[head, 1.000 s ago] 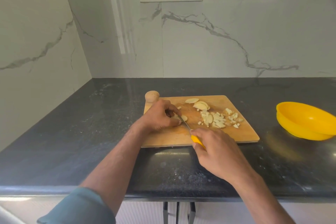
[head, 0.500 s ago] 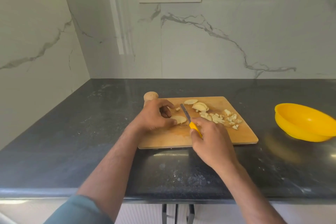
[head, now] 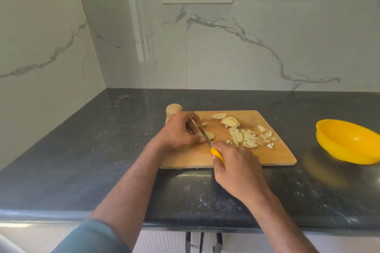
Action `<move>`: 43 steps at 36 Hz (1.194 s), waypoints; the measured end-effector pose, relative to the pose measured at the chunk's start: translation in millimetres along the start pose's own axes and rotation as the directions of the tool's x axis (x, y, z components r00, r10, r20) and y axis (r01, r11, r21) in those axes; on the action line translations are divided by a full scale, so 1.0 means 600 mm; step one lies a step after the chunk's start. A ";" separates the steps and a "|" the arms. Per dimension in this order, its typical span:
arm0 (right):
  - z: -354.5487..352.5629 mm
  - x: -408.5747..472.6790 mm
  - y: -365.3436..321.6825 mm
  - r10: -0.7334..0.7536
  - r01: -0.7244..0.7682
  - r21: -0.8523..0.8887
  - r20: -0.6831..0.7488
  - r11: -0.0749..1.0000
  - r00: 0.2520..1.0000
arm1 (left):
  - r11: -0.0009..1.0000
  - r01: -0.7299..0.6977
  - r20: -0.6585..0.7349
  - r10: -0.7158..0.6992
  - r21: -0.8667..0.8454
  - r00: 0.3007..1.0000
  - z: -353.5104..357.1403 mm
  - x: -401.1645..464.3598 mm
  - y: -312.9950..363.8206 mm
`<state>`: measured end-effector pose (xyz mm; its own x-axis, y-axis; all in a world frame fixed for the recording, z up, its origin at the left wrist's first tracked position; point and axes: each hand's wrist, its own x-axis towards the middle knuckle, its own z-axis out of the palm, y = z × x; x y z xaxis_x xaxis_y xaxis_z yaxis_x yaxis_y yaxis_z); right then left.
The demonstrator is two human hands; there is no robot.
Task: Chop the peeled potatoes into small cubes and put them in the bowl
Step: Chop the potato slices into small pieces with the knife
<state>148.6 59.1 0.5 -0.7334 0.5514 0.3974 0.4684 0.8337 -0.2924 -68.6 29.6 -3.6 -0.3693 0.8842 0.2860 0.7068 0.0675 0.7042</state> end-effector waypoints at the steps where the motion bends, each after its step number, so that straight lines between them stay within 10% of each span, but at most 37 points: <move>1: 0.000 0.000 0.000 -0.002 0.002 -0.004 0.001 1.000 1.000 | 1.000 -0.005 0.005 0.005 0.003 1.000 0.000 0.000 0.000; 43: -0.022 -0.029 0.045 -0.003 -0.007 0.100 0.098 0.995 0.995 | 0.992 -0.095 0.106 0.087 0.078 0.991 0.004 -0.005 0.009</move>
<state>180.5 72.1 -2.8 -0.7794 0.5439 0.3110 0.4222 0.8227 -0.3807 -62.3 28.3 -2.1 -0.2405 0.9306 0.2757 0.7839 0.0187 0.6206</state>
